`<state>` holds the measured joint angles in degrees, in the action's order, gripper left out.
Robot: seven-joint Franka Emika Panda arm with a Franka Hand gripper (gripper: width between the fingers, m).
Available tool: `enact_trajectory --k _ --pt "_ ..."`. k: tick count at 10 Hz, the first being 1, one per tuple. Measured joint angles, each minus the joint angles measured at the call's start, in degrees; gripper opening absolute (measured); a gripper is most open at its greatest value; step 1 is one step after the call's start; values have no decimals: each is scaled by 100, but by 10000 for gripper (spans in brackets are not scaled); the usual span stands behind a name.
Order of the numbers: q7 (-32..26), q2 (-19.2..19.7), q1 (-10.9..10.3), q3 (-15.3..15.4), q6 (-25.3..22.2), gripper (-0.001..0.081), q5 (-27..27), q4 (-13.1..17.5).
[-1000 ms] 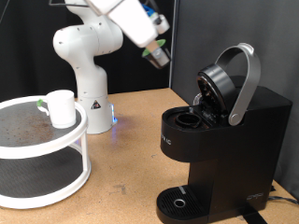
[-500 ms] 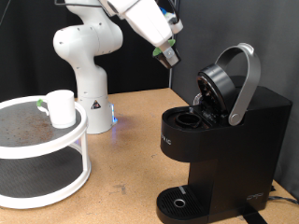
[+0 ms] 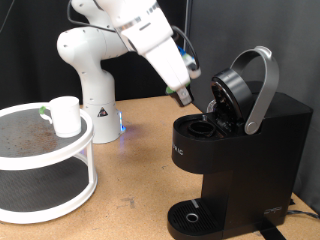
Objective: Make a cup of coffee with the keurig machine
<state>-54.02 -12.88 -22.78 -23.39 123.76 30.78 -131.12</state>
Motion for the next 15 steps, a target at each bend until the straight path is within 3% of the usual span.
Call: enact_trajectory --k 7,15 --pt "7 552 -115 381 725 476 204 -70" --pt "21 745 -120 489 795 476 193 -140"
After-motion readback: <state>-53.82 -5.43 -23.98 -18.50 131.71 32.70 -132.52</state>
